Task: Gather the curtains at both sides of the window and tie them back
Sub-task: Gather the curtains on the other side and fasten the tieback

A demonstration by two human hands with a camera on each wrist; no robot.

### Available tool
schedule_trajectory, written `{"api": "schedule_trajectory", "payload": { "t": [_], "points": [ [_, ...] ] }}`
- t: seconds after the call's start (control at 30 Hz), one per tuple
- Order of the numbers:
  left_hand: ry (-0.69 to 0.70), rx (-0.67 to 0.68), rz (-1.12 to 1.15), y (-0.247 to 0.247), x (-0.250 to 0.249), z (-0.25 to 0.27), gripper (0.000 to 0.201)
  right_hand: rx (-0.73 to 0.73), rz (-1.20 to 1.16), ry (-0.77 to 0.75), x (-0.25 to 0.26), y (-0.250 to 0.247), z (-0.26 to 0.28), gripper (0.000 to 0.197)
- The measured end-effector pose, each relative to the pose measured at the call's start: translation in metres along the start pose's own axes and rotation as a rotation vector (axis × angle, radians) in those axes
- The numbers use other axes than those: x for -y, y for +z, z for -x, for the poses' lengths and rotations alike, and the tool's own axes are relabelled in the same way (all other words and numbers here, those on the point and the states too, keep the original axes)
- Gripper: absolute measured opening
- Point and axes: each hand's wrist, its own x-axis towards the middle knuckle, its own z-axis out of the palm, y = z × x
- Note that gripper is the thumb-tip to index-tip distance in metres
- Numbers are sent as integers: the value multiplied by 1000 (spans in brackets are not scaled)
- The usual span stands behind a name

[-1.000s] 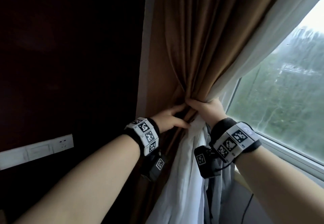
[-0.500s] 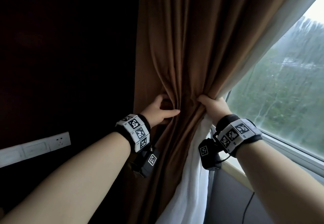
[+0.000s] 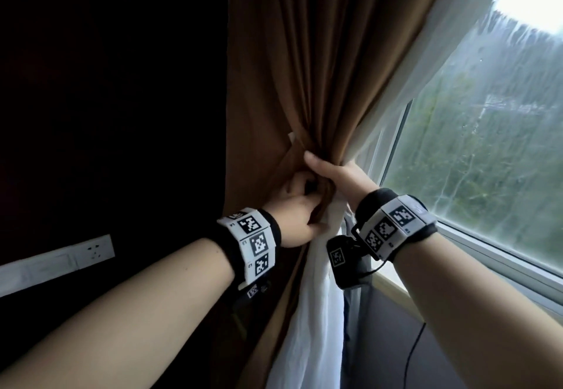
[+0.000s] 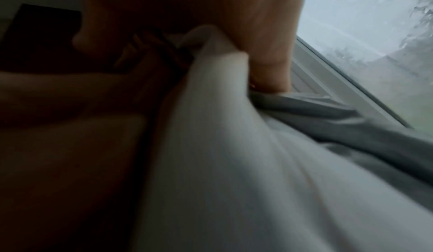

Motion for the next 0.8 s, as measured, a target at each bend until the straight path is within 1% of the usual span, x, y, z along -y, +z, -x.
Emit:
{"api": "schedule_trajectory", "payload": {
  "t": [0.03,0.07,0.13,0.17,0.2,0.23,0.27,0.3,0.33,0.37,0.4,0.43,0.47,0.5,0.57,0.6,0.67,0.7,0.73,0.77,0.8],
  "points": [
    [5,28,-41,0,1,-1,72,-35,36,-4,-2,2,-3,77],
    [24,47,-39,1,4,-1,75,-106,70,-14,-3,4,-4,71],
    [112,62,44,3,17,1,80,-244,115,-40,-5,5,-7,64],
    [171,66,109,3,27,4,80,-270,102,-41,-5,4,-7,61],
    [206,27,204,2,36,7,80,-261,81,-33,-4,2,-5,55],
    [195,-70,314,1,47,9,77,-240,68,-15,-4,0,-5,44],
    [110,-230,426,0,59,9,74,-218,51,7,-2,-2,-4,34],
    [-45,-405,517,-2,71,9,71,-202,24,25,-1,-5,-3,28],
    [-236,-512,598,-4,82,6,74,-184,-9,29,0,-7,-2,26],
    [-400,-526,712,-8,90,1,88,-164,-37,26,-1,-10,-1,24],
    [-481,-486,849,-10,96,-6,107,-135,-63,26,-1,-12,0,22],
    [-487,-447,975,-10,102,-14,122,-104,-84,35,-1,-14,1,23],
    [-458,-419,1059,-12,104,-21,128,-76,-102,47,-1,-17,1,25],
    [-424,-403,1108,-13,104,-28,126,-51,-121,58,-1,-19,2,27],
    [-390,-381,1179,-15,103,-40,113,-18,-150,70,-2,-23,2,23],
    [-386,-366,1246,-15,102,-44,99,-9,-161,71,-4,-25,2,19],
    [-372,-319,1331,-15,97,-50,58,-8,-165,66,-7,-29,0,18],
    [-376,-296,1318,-15,95,-53,51,-11,-161,62,-9,-31,-1,19],
    [-393,-276,1230,-14,94,-54,61,-18,-157,60,-11,-33,-3,20],
    [-406,-265,1095,-12,93,-55,77,-35,-150,60,-13,-34,-5,21],
    [-419,-275,934,-13,91,-54,89,-54,-147,60,-16,-36,-8,20]
  ]
}}
